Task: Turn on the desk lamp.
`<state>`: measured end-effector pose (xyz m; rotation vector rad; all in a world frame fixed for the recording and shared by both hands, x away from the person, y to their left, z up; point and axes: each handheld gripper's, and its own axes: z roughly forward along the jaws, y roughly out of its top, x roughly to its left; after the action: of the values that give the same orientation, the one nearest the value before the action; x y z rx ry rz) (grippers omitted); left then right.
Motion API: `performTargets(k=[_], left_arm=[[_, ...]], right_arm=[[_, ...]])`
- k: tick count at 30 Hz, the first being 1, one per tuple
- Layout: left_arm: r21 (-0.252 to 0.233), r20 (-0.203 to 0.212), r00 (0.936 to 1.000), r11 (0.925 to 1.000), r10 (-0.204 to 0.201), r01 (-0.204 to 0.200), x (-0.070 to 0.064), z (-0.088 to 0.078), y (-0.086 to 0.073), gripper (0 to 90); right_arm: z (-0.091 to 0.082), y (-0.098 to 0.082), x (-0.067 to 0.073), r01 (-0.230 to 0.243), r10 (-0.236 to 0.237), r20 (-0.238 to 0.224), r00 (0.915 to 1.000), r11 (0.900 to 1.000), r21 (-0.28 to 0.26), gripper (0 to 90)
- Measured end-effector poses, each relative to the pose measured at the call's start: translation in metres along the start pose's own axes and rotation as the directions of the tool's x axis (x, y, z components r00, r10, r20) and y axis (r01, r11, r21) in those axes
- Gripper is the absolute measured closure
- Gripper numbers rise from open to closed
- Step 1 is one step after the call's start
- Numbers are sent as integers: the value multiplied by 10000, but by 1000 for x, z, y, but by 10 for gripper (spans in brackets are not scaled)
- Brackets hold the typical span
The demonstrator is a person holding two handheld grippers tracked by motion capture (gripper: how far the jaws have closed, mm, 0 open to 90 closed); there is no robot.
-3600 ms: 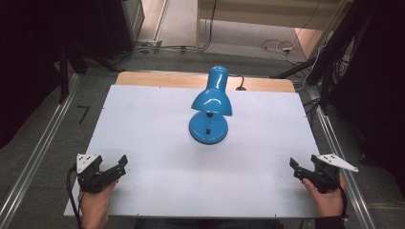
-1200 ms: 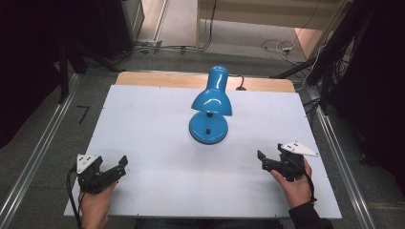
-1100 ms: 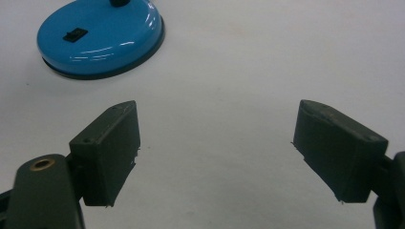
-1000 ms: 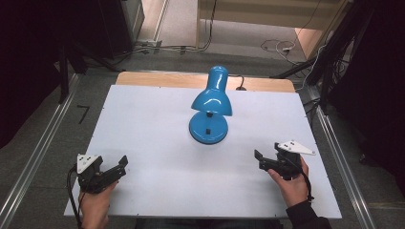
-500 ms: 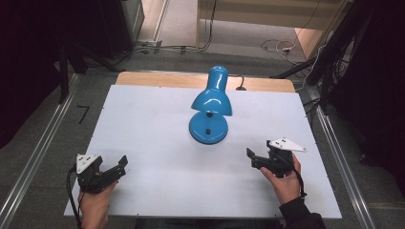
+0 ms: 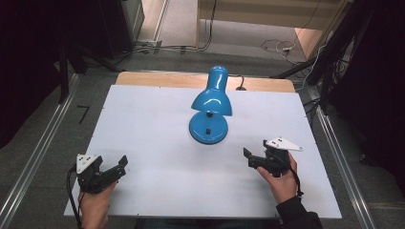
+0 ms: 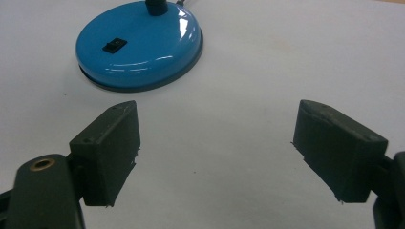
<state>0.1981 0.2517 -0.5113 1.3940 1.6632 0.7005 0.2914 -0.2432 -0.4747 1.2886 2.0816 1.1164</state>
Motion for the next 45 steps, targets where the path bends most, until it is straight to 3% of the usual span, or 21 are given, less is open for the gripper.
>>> performTargets(k=[45], left_arm=[[23, 50, 10000, 10000, 25, -26, 0, -1, 0, 103]], right_arm=[[31, 17, 34, 354, -348, -460, 9983, 9993, 128, 148]])
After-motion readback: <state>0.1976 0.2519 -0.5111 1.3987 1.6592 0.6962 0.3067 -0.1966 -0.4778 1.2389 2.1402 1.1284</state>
